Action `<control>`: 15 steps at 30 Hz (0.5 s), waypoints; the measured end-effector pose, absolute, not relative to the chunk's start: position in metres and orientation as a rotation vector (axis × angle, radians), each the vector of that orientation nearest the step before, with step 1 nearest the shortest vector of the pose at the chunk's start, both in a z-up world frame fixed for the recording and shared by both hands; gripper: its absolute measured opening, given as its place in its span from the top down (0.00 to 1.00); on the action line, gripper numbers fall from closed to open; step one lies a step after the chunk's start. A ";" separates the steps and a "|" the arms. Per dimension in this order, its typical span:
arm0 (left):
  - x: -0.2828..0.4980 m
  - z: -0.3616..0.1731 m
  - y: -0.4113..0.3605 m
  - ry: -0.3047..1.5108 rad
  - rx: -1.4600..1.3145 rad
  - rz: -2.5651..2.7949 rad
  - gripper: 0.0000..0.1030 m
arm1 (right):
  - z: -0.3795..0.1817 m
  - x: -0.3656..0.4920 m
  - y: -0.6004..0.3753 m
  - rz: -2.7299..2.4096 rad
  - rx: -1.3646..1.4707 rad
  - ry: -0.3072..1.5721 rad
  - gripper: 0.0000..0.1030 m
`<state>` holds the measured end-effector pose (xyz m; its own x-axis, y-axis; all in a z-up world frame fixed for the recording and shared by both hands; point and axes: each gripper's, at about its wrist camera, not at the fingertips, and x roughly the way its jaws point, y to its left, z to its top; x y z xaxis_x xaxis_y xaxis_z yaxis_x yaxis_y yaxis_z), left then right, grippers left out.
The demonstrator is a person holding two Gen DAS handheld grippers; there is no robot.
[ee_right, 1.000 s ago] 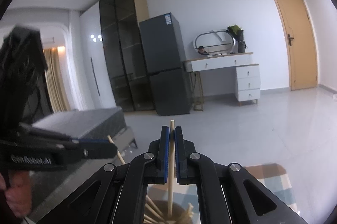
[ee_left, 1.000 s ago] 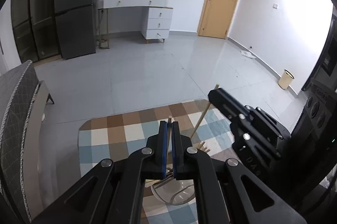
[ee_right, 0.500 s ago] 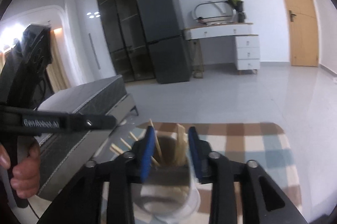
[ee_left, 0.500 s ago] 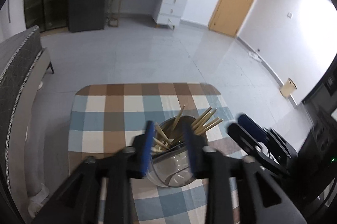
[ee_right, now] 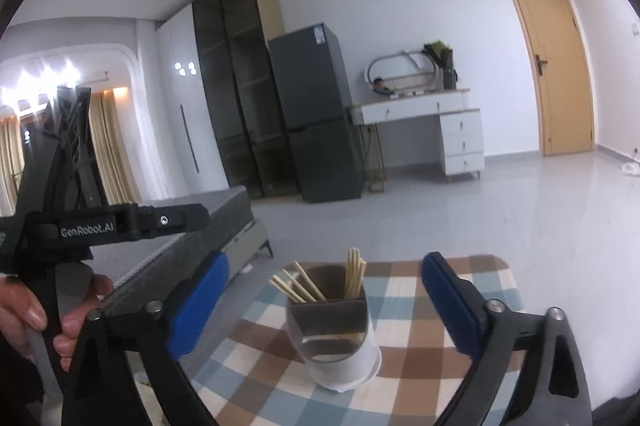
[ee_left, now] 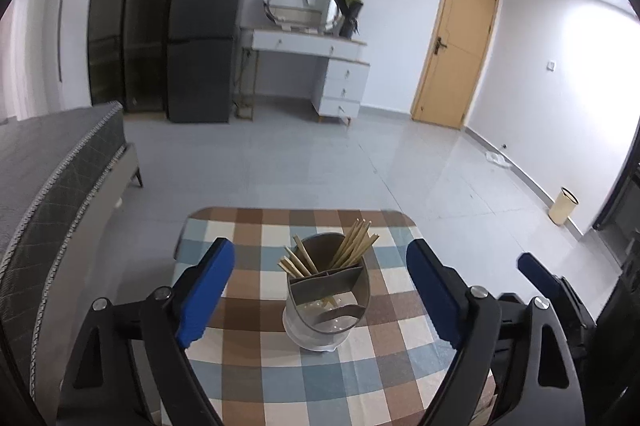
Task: Organize utensils
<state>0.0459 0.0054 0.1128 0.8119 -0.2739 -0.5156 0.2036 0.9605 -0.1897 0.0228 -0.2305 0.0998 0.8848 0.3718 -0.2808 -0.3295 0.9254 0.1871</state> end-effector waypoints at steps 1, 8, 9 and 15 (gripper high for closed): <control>0.044 0.112 0.007 0.558 -0.131 -0.248 0.12 | 0.103 0.016 -0.231 0.367 0.137 0.307 0.01; 0.011 0.110 0.012 0.476 -0.119 -0.201 0.04 | 0.109 -0.008 -0.229 0.374 0.133 0.282 0.00; 0.007 0.110 0.012 0.471 -0.120 -0.197 0.03 | 0.108 -0.013 -0.228 0.370 0.131 0.278 0.00; -0.004 0.099 0.014 0.480 -0.141 -0.183 0.03 | 0.103 -0.032 -0.230 0.328 0.143 0.277 0.00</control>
<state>-0.0043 0.0136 0.0991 0.8709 -0.2078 -0.4454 0.1415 0.9739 -0.1778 -0.0323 -0.2304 0.1026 0.9095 0.3360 -0.2448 -0.2970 0.9372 0.1830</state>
